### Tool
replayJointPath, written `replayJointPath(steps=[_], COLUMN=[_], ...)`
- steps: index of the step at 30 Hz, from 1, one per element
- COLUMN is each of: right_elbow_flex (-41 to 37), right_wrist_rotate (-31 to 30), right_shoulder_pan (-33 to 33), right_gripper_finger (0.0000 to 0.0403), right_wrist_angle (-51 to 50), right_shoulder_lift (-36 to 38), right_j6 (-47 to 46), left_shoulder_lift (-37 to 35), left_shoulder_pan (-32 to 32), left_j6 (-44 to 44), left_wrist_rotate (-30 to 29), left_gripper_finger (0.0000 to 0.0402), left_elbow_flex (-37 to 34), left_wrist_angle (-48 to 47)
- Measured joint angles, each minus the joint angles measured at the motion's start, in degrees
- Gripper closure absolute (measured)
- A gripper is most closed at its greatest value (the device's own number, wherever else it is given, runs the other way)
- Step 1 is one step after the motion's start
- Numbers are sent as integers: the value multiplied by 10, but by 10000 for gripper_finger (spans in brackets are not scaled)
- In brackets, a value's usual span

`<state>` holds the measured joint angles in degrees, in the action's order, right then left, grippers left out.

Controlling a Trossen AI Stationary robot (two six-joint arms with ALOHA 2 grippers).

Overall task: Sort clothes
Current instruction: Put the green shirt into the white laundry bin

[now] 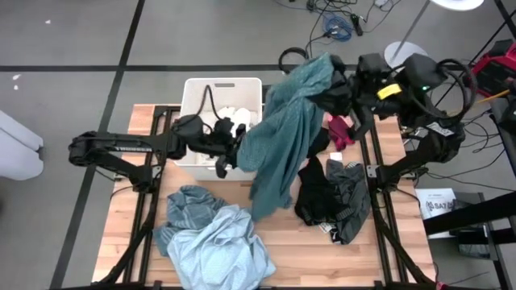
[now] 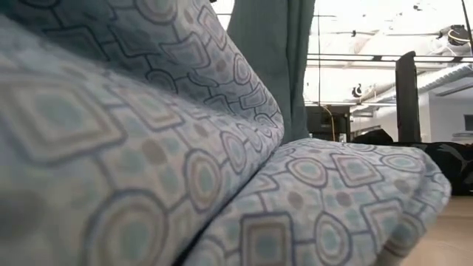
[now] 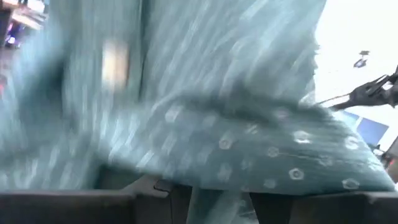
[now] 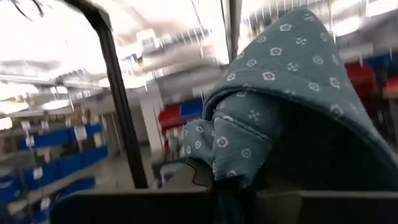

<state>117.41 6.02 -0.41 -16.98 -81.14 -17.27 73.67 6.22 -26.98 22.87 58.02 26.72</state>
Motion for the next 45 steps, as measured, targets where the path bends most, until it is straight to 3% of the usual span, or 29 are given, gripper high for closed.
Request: replayJointPath(steps=[9,14,18,23,29,35,38,41,45], right_elbow_flex=[27,32,32,31,31,31,31,31,31], right_wrist_rotate=[-6,-76,-67,0,2,4,1,-1,-2], right_shoulder_pan=[39,66,66,68,69,70,70,69,69], right_gripper_finger=[395,394,394,394,394,394,394,394,394], right_wrist_angle=[-138,-77,-97,-189,-232,-243,-248,-257,-259], right_shoulder_lift=[12,41,56,53,30,18,19,21,22], right_j6=[-28,38,36,-5,-21,-29,-42,-45,-45], left_shoulder_lift=[-41,-48,-43,-43,-45,-49,-72,-105,-139], left_shoulder_pan=[5,9,9,11,13,22,44,71,95], left_j6=[4,18,18,3,-27,-27,-26,-22,36], left_wrist_rotate=[9,-10,-15,-20,-20,-19,42,115,137], left_gripper_finger=[258,258,258,258,258,258,258,258,258], left_elbow_flex=[0,0,0,0,2,31,41,60,70], left_wrist_angle=[-1,-56,-36,18,117,123,45,-154,-397])
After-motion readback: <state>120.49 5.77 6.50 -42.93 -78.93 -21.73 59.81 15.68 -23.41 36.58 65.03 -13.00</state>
